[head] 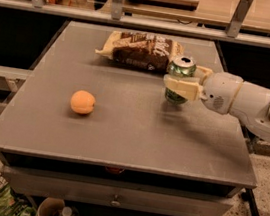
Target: Move green can near brown chip bag
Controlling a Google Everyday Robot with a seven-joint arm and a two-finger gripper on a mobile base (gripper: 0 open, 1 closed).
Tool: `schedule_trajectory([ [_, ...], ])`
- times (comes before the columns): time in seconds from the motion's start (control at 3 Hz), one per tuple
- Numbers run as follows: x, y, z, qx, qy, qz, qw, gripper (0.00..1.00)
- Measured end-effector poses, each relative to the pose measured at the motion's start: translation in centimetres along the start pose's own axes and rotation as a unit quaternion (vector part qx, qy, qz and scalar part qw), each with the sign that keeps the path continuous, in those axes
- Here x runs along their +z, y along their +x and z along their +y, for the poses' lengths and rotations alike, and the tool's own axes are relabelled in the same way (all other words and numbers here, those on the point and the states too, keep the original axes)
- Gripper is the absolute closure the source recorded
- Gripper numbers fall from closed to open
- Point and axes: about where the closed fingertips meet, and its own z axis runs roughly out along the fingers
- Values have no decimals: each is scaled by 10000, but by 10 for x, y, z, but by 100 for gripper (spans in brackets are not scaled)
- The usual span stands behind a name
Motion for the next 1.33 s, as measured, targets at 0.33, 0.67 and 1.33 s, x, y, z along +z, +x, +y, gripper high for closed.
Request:
schedule_trajectory([
  [0.33, 19, -8, -29, -5, 219, -98, 9997, 100],
  [0.67, 35, -1, -43, -51, 274, -1, 9996, 100],
  [1.33, 45, 13, -44, 49, 302, 66, 9995, 82],
])
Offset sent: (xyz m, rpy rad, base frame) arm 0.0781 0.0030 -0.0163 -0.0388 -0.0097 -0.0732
